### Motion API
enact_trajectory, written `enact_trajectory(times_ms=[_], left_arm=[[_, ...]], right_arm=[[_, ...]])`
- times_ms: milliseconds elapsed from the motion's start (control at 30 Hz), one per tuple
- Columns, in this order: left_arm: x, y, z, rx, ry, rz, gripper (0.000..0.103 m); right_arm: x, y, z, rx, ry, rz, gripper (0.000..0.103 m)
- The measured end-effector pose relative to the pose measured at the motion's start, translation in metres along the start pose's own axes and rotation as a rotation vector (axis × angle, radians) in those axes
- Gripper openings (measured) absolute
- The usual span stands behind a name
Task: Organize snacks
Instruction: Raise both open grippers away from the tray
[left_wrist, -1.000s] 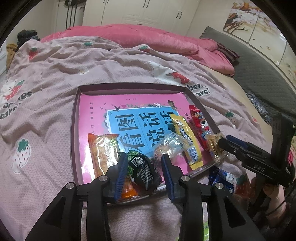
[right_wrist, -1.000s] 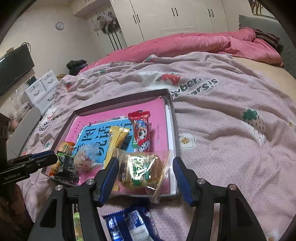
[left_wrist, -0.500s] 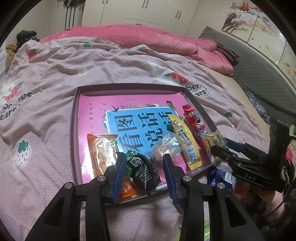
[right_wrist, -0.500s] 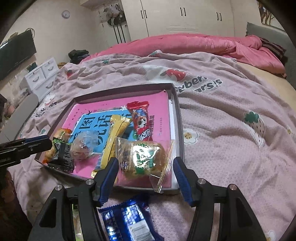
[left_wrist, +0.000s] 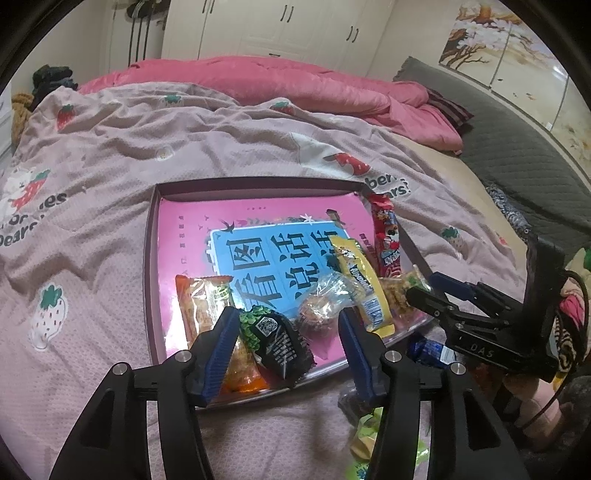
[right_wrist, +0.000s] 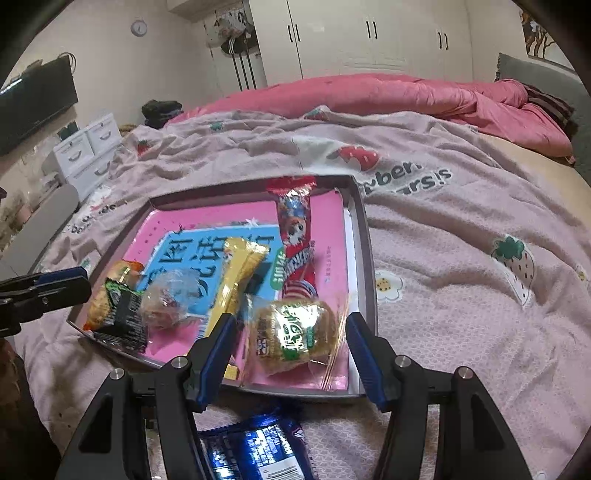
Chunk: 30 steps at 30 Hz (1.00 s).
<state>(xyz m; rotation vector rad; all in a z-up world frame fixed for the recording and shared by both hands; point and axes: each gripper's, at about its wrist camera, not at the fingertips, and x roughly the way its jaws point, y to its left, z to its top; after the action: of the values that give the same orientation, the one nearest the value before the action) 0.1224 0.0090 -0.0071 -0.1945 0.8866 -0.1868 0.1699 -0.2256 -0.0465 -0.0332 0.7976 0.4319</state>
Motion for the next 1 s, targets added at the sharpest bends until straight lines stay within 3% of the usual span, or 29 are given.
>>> enact_trajectory(times_ms=[667,1000], left_arm=[[-0.022,-0.006,0.001,0.011,-0.03,0.004,0.071],[-0.033,-0.009,0.0,0.012,-0.042,-0.007,0.072]], right_arm=[[-0.033,-0.001,0.006,0.024,-0.09,0.038,0.061],[-0.051,-0.008,0.006,0.063,-0.125,0.041,0.062]])
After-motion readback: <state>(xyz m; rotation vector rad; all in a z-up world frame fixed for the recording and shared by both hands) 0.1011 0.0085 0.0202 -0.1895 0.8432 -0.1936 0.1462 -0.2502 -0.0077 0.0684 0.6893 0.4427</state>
